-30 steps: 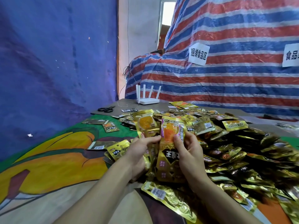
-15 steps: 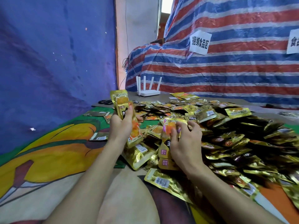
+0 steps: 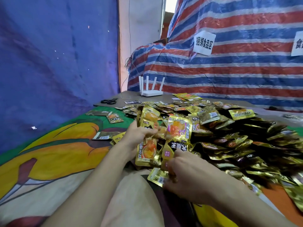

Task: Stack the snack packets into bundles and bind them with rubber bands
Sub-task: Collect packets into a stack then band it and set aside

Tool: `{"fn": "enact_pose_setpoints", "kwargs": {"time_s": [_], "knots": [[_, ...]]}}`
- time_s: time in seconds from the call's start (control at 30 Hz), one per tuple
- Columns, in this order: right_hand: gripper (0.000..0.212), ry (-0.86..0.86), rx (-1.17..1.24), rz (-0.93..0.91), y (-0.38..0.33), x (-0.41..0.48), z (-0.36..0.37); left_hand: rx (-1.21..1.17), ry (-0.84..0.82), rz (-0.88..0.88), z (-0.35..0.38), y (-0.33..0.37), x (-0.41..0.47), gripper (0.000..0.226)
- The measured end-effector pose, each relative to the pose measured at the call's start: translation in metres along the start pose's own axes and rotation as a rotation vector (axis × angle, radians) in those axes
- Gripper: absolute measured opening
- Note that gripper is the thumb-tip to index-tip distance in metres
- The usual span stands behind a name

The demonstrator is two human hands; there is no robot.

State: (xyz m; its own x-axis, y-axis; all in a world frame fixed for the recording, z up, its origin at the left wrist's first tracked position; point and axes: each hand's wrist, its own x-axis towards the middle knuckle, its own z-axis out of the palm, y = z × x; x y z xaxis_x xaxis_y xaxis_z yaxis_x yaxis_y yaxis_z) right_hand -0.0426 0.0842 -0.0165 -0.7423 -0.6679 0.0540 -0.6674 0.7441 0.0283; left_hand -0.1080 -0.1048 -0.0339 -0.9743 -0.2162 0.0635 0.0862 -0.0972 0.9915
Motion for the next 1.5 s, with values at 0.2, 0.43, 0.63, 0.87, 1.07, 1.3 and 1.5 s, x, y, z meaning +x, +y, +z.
{"fn": "enact_pose_setpoints", "kwargs": {"time_s": [0.2,0.43,0.63,0.87,1.07,1.3,1.5], "knots": [[0.037,-0.113,0.035,0.002,-0.002,-0.013,0.005,-0.314,-0.062,-0.051,-0.001,0.006,-0.003,0.069],[0.028,0.416,0.518,0.108,0.019,-0.001,0.002,-0.5,-0.115,-0.137,-0.007,0.013,-0.007,0.031],[0.031,0.658,1.185,0.229,0.024,0.04,0.005,-0.23,0.012,0.049,0.001,0.009,-0.005,0.054],[0.019,0.769,1.093,0.289,-0.007,0.07,0.023,-0.366,-0.008,0.143,0.019,0.013,-0.019,0.083],[0.017,0.775,1.403,0.447,-0.011,0.066,0.025,-0.423,-0.069,0.348,0.033,0.006,-0.02,0.05],[0.029,0.506,2.088,0.527,-0.011,0.056,0.0,-0.41,0.234,0.785,0.04,0.013,-0.023,0.03],[0.033,0.429,2.406,0.384,-0.01,0.054,-0.002,-0.221,-0.009,0.767,0.057,0.001,-0.036,0.056]]}}
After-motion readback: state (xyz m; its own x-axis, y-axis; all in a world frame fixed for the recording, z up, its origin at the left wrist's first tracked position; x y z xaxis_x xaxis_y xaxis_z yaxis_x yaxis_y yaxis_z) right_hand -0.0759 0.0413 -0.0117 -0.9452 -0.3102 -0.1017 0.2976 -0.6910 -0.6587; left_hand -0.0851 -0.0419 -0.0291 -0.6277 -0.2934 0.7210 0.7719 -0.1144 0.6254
